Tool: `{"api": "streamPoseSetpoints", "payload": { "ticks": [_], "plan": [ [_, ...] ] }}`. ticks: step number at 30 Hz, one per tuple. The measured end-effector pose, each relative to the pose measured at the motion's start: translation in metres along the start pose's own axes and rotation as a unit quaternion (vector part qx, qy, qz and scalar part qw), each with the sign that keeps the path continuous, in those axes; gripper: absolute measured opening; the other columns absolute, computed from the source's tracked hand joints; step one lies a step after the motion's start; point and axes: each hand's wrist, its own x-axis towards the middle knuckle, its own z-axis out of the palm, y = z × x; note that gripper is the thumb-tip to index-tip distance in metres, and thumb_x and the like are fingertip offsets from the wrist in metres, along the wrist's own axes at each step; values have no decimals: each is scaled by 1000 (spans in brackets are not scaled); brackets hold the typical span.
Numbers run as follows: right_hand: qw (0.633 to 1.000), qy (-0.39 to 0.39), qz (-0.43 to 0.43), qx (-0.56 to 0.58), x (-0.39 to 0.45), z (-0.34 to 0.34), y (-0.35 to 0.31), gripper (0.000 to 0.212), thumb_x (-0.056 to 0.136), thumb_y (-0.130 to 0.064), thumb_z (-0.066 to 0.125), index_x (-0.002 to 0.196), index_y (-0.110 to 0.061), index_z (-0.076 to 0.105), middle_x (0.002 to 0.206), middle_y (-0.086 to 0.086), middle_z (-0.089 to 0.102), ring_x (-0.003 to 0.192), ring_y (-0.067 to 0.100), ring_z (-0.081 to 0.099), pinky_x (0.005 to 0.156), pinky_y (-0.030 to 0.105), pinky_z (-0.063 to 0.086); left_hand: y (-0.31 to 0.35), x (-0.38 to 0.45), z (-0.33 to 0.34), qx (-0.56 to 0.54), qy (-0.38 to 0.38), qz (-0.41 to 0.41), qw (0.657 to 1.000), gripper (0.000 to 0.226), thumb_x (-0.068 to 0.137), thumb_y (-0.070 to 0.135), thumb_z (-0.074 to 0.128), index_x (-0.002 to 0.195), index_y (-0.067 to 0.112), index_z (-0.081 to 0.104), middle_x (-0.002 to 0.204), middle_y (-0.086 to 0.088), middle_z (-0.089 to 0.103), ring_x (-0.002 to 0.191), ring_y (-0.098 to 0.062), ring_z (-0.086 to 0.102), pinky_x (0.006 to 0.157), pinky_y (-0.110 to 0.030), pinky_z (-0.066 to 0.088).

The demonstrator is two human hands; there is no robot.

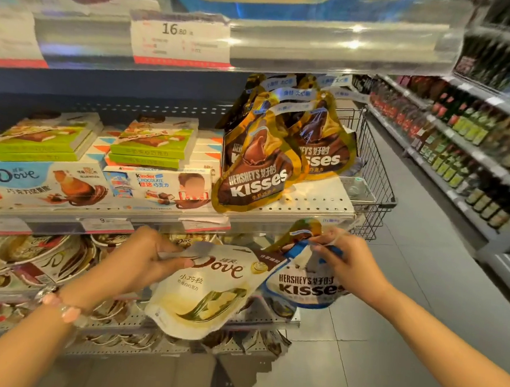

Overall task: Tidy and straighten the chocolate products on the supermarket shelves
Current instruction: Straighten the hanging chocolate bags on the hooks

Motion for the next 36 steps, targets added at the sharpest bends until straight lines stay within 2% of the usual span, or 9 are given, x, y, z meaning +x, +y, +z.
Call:
{"api": "streamPoseSetpoints", "payload": {
  "ticks": [2,5,10,14,17,22,29,33,36],
  "plan": [
    [1000,27,3,9,2,-17,-11,16,89,-6,59,99,-8,71,94,0,65,86,10,59,76,24,51,6,6,-4,-31,7,-4,999,8,77,26,74,71,25,78,68,4,73,63,-5,66,60,-29,51],
    [998,57,12,35,9,-44,-28,16,89,-6,58,99,-12,69,91,-8,61,85,2,58,73,16,50,19,11,-7,-58,11,27,998,13,74,39,69,64,46,72,59,6,70,51,-6,57,55,-28,47],
    [993,116,-2,21,29,-84,-52,18,88,-4,59,102,-10,68,86,-5,62,79,5,57,70,13,46,29,22,-8,-85,39,45,995,33,74,43,65,53,17,69,50,-1,63,49,-17,58,51,-32,46],
    [992,122,33,18,50,-103,-48,25,91,-12,58,86,11,66,84,28,66,75,38,61,71,48,50,34,24,-7,-105,48,87,989,43,70,46,63,47,11,61,44,-3,54,42,-7,45,45,-21,37],
    [988,110,95,42,62,-106,-45,31,90,-17,61,78,11,63,78,33,63,62,28,54,58,37,40,37,25,-7,-102,44,89,990,49,70,45,63,52,0,63,49,-12,58,45,-19,48,49,-28,41],
    [984,54,151,76,75,-102,-36,36,89,-20,62,79,14,60,83,39,61,66,29,55,60,37,39,36,27,-12,-91,32,119,988,48,73,40,64,54,-4,62,50,-14,57,46,-16,46,49,-29,41],
    [985,37,159,61,83,-99,-32,25,90,-21,60,69,-8,61,69,12,66,63,23,63,54,30,45,32,24,-11,-109,46,87,989,42,71,40,65,46,7,59,42,-1,51,42,-3,41,46,-19,36],
    [988,40,142,54,78,-96,-26,28,91,-20,59,78,6,63,87,29,66,80,43,63,63,42,51,27,26,-12,-111,41,85,989,44,71,43,65,44,10,56,41,3,46,41,-3,38,45,-17,34],
    [989,30,120,81,77,-97,-25,18,91,-15,57,88,0,68,119,13,62,100,29,63,83,46,54,27,26,-13,-111,40,93,989,41,71,44,66,41,18,53,40,5,44,41,-3,37,46,-17,34]
  ]
}}
